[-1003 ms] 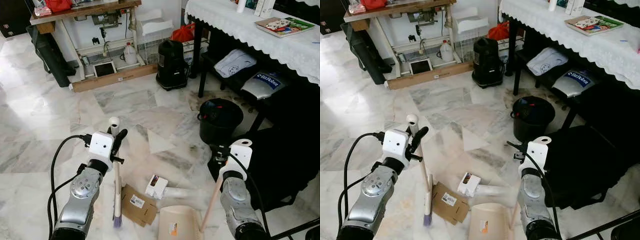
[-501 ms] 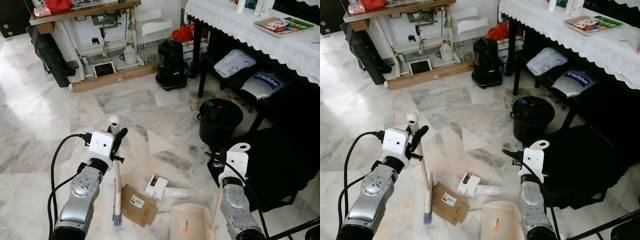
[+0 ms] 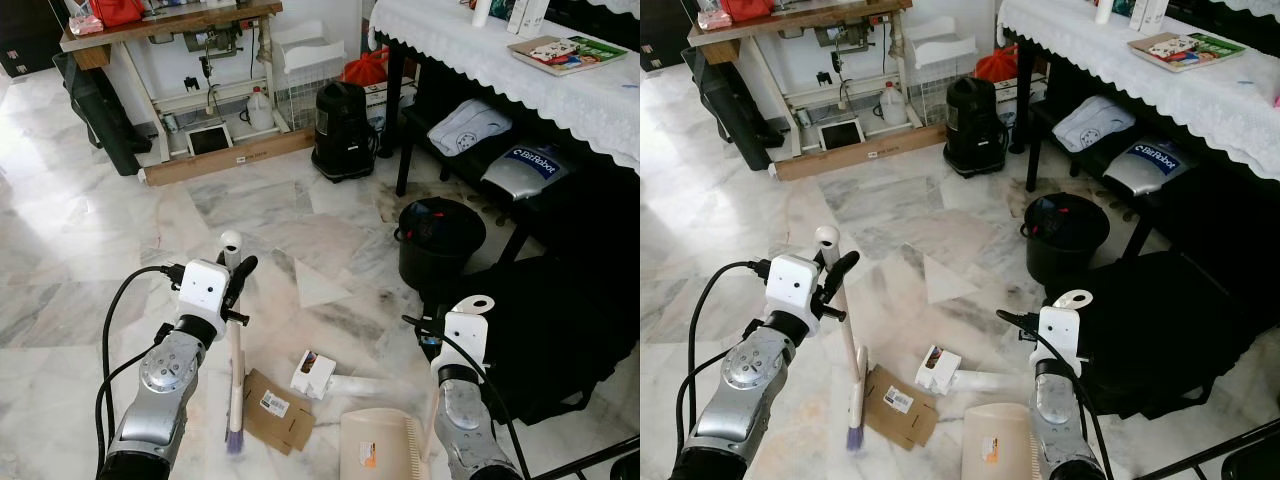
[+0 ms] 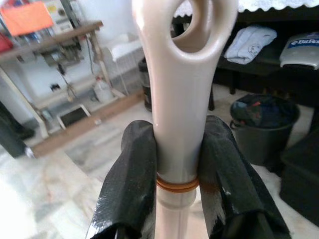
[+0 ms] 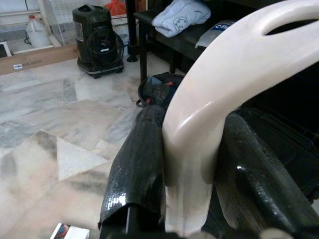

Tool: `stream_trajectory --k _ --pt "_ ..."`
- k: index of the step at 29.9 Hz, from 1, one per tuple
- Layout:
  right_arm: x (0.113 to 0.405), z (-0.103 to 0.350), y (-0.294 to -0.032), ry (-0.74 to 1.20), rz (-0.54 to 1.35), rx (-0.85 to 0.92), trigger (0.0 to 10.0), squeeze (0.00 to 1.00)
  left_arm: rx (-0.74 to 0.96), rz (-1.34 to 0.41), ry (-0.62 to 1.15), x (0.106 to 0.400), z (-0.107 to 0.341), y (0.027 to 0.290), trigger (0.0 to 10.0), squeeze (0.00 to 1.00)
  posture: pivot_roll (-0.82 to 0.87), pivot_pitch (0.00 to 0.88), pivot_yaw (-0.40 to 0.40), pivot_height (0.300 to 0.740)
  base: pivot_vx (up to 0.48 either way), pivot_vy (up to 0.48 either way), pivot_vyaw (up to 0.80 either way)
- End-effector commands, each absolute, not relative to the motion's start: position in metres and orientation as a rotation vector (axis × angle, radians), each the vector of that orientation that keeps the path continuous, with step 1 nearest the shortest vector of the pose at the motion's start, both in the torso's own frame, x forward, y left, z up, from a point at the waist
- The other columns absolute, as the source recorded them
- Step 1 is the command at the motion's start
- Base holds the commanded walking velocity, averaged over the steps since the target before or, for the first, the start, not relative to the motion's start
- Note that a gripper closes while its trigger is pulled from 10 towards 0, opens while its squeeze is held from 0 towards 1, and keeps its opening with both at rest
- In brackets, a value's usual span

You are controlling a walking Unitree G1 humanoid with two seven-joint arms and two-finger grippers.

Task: Sweep floor

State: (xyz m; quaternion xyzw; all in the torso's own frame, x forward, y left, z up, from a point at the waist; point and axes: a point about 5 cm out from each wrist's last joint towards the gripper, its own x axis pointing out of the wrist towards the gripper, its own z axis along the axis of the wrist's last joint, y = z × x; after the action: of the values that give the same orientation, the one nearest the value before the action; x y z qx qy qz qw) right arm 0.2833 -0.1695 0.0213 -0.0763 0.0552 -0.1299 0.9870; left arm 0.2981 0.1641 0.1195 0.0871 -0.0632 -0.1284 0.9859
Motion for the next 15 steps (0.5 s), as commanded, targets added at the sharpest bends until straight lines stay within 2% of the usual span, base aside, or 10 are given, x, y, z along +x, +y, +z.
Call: stream_trajectory --k 1,8,15 --pt "0.2774 0.0102 -0.1649 0.17 -0.241 -0.168 10.0 0.0 0.107 -0.272 -0.098 0.3013 0.1221 0.1694 10.0 0.0 0.13 0.054 0.092 0.74 0.0 0.0 0.0" --pt "0.2773 0.0091 -0.165 0.176 -0.242 -0.172 10.0 0.0 0.039 -0.355 -0.018 0.2994 0.1154 0.1666 10.0 0.0 0.13 0.046 0.089 0.74 0.0 0.0 0.0" --pt "0.2786 0.01 -0.1632 0.169 -0.237 -0.17 10.0 0.0 -0.056 -0.348 -0.033 0.3013 0.1245 0.1675 10.0 0.0 0.14 0.041 0.088 0.74 0.0 0.0 0.0"
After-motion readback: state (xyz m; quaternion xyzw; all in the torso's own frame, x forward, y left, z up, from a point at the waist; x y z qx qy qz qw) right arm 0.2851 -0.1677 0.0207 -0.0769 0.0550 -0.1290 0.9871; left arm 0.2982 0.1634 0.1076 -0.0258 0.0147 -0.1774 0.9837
